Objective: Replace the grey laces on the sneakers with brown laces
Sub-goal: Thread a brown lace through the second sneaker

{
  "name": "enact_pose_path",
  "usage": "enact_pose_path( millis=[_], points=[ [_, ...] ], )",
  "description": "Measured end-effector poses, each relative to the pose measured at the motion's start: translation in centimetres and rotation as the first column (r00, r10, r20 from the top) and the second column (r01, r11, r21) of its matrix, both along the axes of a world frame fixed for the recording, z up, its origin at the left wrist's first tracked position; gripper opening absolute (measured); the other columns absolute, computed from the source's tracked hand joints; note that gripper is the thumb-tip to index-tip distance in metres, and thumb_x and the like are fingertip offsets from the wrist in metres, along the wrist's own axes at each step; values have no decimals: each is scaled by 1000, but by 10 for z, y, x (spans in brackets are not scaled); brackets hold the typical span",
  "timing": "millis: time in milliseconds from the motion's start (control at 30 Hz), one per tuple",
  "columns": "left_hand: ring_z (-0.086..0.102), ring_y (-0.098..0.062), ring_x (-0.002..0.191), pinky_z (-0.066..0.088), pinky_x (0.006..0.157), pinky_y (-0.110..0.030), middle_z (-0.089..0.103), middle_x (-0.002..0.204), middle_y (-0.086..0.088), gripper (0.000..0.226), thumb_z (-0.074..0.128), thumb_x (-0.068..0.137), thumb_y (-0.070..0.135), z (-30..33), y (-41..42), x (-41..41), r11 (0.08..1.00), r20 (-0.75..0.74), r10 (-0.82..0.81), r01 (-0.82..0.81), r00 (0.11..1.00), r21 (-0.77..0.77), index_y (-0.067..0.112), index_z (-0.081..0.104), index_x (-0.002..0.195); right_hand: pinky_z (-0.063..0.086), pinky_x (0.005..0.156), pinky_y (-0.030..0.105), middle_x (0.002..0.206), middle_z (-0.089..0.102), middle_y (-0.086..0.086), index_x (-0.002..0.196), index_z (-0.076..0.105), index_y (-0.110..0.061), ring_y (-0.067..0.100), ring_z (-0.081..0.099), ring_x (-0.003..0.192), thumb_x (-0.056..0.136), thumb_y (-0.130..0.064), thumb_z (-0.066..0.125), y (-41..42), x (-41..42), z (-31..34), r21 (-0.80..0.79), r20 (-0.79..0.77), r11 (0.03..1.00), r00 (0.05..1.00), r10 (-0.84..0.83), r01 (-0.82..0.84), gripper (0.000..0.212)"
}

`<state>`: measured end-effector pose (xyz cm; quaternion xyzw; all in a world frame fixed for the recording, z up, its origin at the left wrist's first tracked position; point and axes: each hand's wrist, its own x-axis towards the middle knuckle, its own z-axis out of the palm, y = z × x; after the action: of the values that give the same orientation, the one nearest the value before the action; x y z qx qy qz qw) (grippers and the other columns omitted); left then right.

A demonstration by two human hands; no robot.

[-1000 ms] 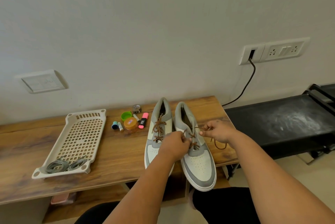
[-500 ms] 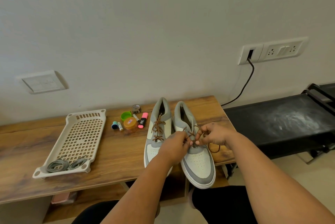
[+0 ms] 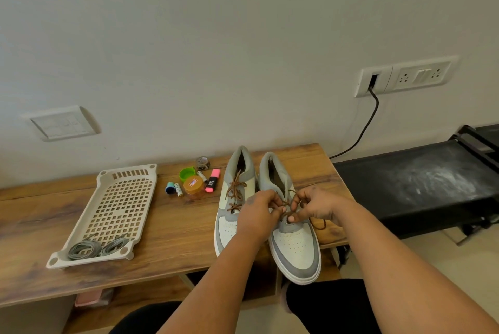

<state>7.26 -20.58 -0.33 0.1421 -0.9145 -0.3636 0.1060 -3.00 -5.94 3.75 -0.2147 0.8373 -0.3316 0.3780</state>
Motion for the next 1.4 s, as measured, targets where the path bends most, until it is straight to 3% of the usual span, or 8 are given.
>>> enact_pose_path(
  millis=[233, 467, 600, 733, 800, 1000, 1200, 1400],
  points=[
    [51, -12, 87, 43, 75, -26, 51, 100, 5, 6, 57, 97, 25, 4, -2, 0, 990, -3, -123, 123, 992, -69, 24, 53, 93, 53, 96, 47, 110, 69, 9, 96, 64, -14, 26, 64, 105, 64, -15, 88, -1, -1, -7, -10, 80, 999, 996, -46, 47, 40],
    [52, -11, 85, 40, 74, -25, 55, 99, 4, 9, 58, 97, 29, 13, -8, -1, 990, 53, -141, 141, 989, 7, 24, 52, 92, 55, 91, 40, 107, 67, 10, 101, 61, -13, 22, 64, 98, 69, -10, 86, 0, 1, -1, -42, 140, 998, 989, -43, 49, 40],
    [55, -8, 94, 46, 77, -25, 54, 109, 8, 26, 53, 99, 29, 21, -16, -2, 989, 9, -103, 104, 995, -101, 31, 50, 125, 49, 84, 28, 104, 69, 2, 111, 65, -12, 15, 62, 101, 82, -15, 76, 10, -3, 9, -236, 274, 946, 949, -156, 224, 31],
    [57, -13, 97, 46, 71, -24, 50, 120, 6, 34, 45, 103, 32, 20, -13, -1, 953, -10, -80, 74, 997, -295, 35, 52, 136, 45, 77, 25, 95, 64, -6, 103, 70, -17, 8, 56, 91, 89, -26, 71, 5, -3, 10, -212, -61, 955, 972, -225, 208, 17],
    [59, -13, 100, 49, 72, -25, 54, 124, 7, 32, 46, 102, 35, 17, -11, -1, 939, -53, -65, 43, 996, -340, 34, 55, 133, 43, 73, 25, 87, 63, -4, 101, 70, -13, 9, 53, 80, 91, -29, 68, -1, -1, 7, -234, -87, 950, 969, -232, 206, 19],
    [59, -12, 107, 45, 77, -24, 61, 125, 11, 28, 46, 102, 33, 17, -11, -1, 941, -67, -64, 38, 996, -336, 32, 56, 128, 54, 89, 36, 110, 68, 17, 97, 61, -7, 29, 63, 111, 99, -15, 54, 0, -5, -1, -362, 251, 854, 922, -296, 373, 12],
    [62, -14, 98, 41, 70, -24, 67, 114, 7, 25, 43, 104, 35, 20, -5, 1, 947, -39, -41, 27, 998, -319, 29, 56, 124, 53, 94, 46, 105, 66, 17, 101, 57, -6, 34, 63, 111, 103, -15, 47, -1, 0, 4, -368, 362, 816, 877, -315, 445, 14],
    [65, -25, 97, 55, 66, -35, 33, 153, 1, 31, 47, 99, 16, 18, -7, -6, 891, 66, -98, 117, 993, -439, 25, 48, 129, 50, 91, 39, 99, 73, 3, 103, 63, -6, 17, 68, 98, 99, -26, 55, -5, 2, 10, -290, 8, 913, 954, -299, 289, 22]
  ],
)
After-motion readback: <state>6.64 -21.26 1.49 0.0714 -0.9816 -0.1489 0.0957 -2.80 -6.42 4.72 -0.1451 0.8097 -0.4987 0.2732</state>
